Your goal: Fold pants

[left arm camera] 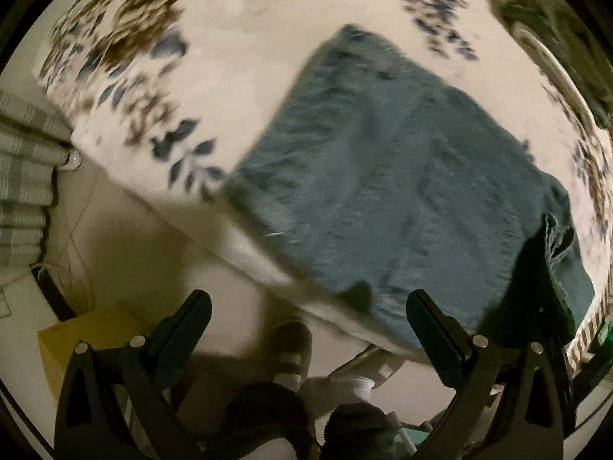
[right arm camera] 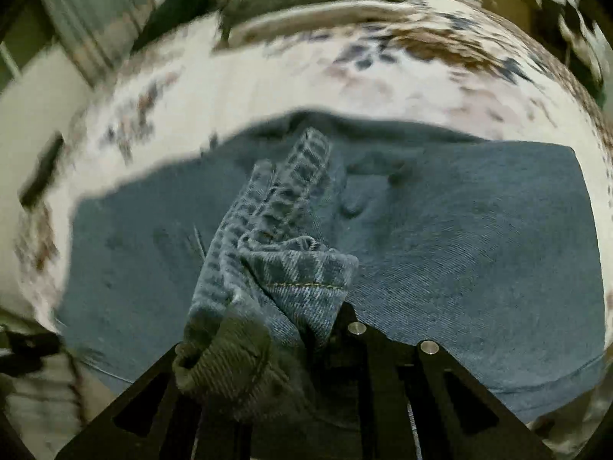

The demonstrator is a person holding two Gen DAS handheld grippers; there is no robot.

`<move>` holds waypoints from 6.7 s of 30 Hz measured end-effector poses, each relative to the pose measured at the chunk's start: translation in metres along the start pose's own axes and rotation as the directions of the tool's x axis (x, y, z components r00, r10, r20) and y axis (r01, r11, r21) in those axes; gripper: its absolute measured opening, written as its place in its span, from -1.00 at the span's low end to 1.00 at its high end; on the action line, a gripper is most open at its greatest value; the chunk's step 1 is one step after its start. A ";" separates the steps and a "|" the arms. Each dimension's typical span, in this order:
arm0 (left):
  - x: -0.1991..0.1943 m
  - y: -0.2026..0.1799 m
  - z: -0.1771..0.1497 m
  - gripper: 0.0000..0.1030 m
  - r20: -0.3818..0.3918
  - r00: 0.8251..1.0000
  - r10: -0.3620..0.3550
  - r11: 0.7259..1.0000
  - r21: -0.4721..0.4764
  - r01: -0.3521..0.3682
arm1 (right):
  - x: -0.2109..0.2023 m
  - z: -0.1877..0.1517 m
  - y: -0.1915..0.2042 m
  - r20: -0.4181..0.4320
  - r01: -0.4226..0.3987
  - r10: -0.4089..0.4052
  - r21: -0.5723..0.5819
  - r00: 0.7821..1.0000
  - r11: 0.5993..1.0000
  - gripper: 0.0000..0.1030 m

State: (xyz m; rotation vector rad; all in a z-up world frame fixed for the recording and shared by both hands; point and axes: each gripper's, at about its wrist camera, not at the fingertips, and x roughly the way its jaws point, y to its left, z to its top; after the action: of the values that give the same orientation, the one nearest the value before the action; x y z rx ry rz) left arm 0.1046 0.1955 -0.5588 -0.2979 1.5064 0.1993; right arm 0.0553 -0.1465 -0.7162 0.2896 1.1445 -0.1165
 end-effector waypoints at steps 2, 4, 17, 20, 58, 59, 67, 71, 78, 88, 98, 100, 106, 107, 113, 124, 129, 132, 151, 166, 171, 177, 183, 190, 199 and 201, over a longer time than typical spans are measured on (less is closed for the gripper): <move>0.004 0.013 0.001 1.00 -0.006 1.000 -0.007 0.999 -0.036 0.007 | 0.004 -0.001 0.006 -0.028 0.023 -0.023 -0.001 0.999 1.000 -0.53; 0.009 0.024 0.005 1.00 -0.007 1.000 -0.027 0.996 -0.081 0.027 | 0.002 -0.002 0.012 -0.074 -0.051 0.052 0.016 0.996 0.999 -0.04; 0.035 0.065 0.033 0.09 0.133 0.954 -0.269 0.894 -0.335 0.298 | -0.019 0.004 -0.030 -0.143 -0.178 0.225 0.283 0.964 0.942 0.29; 0.039 0.066 0.038 -0.30 0.175 0.938 -0.300 0.877 -0.337 0.343 | -0.014 0.009 -0.028 -0.157 -0.153 0.201 0.272 0.967 0.950 0.29; -0.166 -0.251 -0.089 -0.69 0.439 0.692 -0.573 0.795 0.503 0.339 | -0.143 -0.029 -0.274 0.055 -0.107 0.093 0.623 0.994 0.775 0.29; -0.162 -0.264 -0.096 -0.70 0.419 0.696 -0.583 0.781 0.524 0.340 | -0.149 -0.036 -0.290 0.058 -0.095 0.076 0.641 0.995 0.762 0.29; -0.091 -0.383 -0.182 -0.69 0.211 0.771 -0.601 0.643 0.701 0.309 | -0.171 -0.081 -0.365 0.037 -0.007 -0.028 0.718 0.999 0.696 0.29; -0.047 -0.414 -0.198 -0.61 0.129 0.858 -0.497 0.650 0.710 0.270 | -0.173 -0.098 -0.387 -0.007 0.037 -0.048 0.734 0.999 0.678 0.29; -0.052 -0.412 -0.193 0.11 -0.062 0.875 -0.479 0.650 0.645 0.402 | -0.171 -0.094 -0.413 -0.025 0.013 0.009 0.749 1.000 0.663 0.66; -0.079 -0.327 -0.098 0.71 0.091 0.906 -0.412 0.784 0.541 0.303 | -0.115 -0.003 -0.398 0.060 -0.267 0.301 0.643 0.952 0.718 0.95; -0.024 -0.274 -0.012 0.71 0.150 0.956 -0.252 0.910 0.374 0.181 | -0.037 0.037 -0.364 -0.026 -0.355 0.472 0.623 0.881 0.697 -0.88; -0.018 -0.278 -0.008 0.71 0.128 0.958 -0.258 0.909 0.367 0.196 | -0.049 0.040 -0.360 -0.016 -0.306 0.405 0.627 0.914 0.716 -0.88; 0.001 -0.305 0.001 0.71 0.056 0.955 -0.291 0.903 0.344 0.256 | -0.090 0.029 -0.382 0.035 -0.220 0.264 0.665 0.964 0.714 -0.89; 0.007 -0.311 0.005 0.71 0.042 0.956 -0.291 0.903 0.342 0.260 | -0.091 0.024 -0.390 0.035 -0.205 0.250 0.686 0.968 0.698 -0.89; 0.056 -0.325 0.028 0.75 -0.029 0.971 -0.237 0.921 0.311 0.234 | -0.075 0.017 -0.410 -0.002 -0.150 0.214 0.703 0.977 0.695 -0.89; 0.000 -0.288 0.000 0.74 -0.006 0.957 -0.289 0.898 0.344 0.273 | -0.091 -0.014 -0.422 0.014 -0.229 0.342 0.767 0.940 0.599 0.33; 0.008 -0.259 -0.040 0.74 -0.095 0.947 -0.307 0.901 0.292 0.322 | -0.101 -0.069 -0.425 0.004 -0.214 0.391 0.842 0.920 0.496 0.43; 0.029 -0.258 -0.060 0.74 -0.149 0.948 -0.281 0.908 0.279 0.313 | -0.072 -0.097 -0.422 0.009 -0.208 0.477 0.907 0.879 0.366 0.43; 0.041 -0.238 -0.064 0.89 -0.194 0.891 -0.409 0.872 0.203 0.445 | -0.075 -0.136 -0.394 0.135 -0.315 0.505 0.904 0.853 0.290 0.54; 0.060 -0.261 -0.068 0.90 -0.197 0.886 -0.420 0.862 0.218 0.457 | -0.028 -0.112 -0.352 0.236 -0.428 0.488 0.840 0.841 0.332 0.53; 0.057 -0.266 -0.069 0.89 -0.156 0.895 -0.419 0.867 0.223 0.445 | -0.013 -0.109 -0.355 0.262 -0.437 0.506 0.860 0.822 0.265 0.50; 0.036 -0.272 -0.071 -0.52 -0.106 0.892 -0.439 0.850 0.274 0.450 | -0.022 -0.111 -0.343 0.213 -0.390 0.459 0.858 0.862 0.334 -0.34; -0.013 -0.274 -0.073 -0.64 -0.059 0.874 -0.482 0.828 0.295 0.476 | -0.049 -0.095 -0.334 0.215 -0.399 0.453 0.842 0.865 0.362 -0.44; -0.080 -0.271 -0.067 -0.66 -0.035 0.867 -0.498 0.825 0.290 0.485 | -0.086 -0.068 -0.324 0.197 -0.421 0.494 0.816 0.847 0.395 -0.46; -0.170 -0.280 -0.010 -0.66 0.045 0.837 -0.546 0.807 0.296 0.511 | -0.150 0.014 -0.299 0.212 -0.487 0.520 0.732 0.827 0.476 -0.47; -0.185 -0.285 0.011 -0.66 0.062 0.821 -0.568 0.795 0.299 0.527 | -0.157 0.062 -0.290 0.228 -0.502 0.515 0.710 0.827 0.493 -0.47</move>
State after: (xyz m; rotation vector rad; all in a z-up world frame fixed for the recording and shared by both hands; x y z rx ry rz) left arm 0.1926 -0.0609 -0.3536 -0.4787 1.2197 -0.4432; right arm -0.0246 -0.4507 -0.5983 1.3866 0.9219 -0.0513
